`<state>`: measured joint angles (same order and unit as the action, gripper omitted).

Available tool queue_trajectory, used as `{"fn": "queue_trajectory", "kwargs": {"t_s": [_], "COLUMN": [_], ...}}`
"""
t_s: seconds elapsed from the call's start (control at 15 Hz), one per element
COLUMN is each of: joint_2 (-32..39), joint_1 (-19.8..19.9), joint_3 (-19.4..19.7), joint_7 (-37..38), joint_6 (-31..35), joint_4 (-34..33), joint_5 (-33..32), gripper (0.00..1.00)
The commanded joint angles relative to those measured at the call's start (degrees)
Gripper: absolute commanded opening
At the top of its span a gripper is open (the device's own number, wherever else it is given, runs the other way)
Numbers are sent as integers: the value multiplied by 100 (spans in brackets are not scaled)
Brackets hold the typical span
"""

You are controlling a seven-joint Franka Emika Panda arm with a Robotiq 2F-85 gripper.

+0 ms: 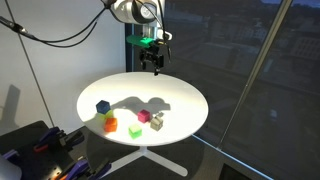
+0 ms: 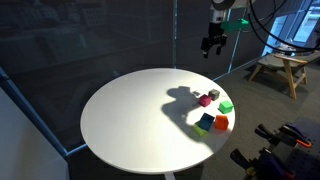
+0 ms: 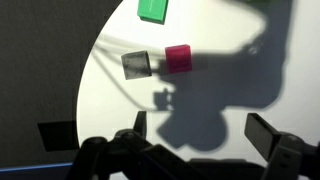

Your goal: Pick up the pink block and put it on the blue block

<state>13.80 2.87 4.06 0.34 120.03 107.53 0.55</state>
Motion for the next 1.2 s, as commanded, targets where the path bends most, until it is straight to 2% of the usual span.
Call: {"fn": "queue_trajectory", "kwargs": {"t_s": [0.0,0.53,1.13], "joint_2": [25,54,125], "joint_1": [29,29,-34], "joint_3": [-32,-33,-35], "joint_7": [7,8,131], "joint_6": [-15,-14,693], "joint_4": [4,23,447], "joint_5": [-8,-8,-67], "gripper": [100,100,100]}}
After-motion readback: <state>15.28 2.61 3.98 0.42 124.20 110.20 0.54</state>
